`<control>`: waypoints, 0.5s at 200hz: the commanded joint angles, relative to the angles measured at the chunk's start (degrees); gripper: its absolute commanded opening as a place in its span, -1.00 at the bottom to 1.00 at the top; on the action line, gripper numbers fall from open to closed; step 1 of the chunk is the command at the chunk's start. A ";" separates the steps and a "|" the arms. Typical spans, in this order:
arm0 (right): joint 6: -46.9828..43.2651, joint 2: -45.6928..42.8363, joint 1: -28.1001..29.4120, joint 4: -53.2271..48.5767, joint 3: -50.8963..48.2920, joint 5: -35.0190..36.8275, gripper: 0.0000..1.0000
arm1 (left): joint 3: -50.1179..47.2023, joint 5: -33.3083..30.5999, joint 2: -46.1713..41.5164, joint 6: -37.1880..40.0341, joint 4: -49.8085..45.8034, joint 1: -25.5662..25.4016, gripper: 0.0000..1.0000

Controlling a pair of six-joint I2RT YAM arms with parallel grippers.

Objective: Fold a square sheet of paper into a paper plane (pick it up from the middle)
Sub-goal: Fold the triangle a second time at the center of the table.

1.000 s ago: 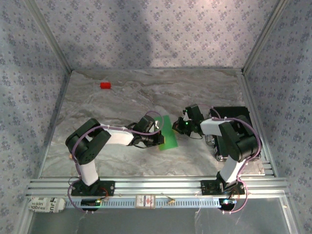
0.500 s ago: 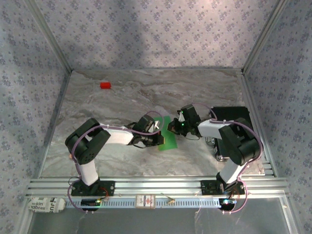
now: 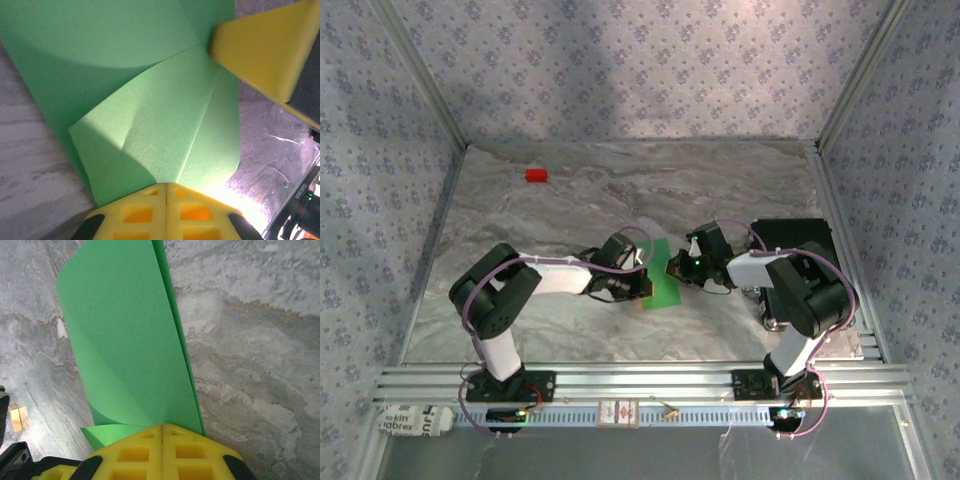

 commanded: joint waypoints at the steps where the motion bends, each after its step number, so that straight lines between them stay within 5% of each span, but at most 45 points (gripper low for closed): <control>1: 0.43 0.93 0.15 -3.31 -1.53 4.27 -1.00 | 3.16 1.18 -1.52 -1.64 -0.67 0.14 -0.87; 100: 0.60 1.50 0.46 -3.84 -1.69 4.62 -1.00 | 7.61 -0.99 7.60 -4.01 0.32 -1.31 -0.85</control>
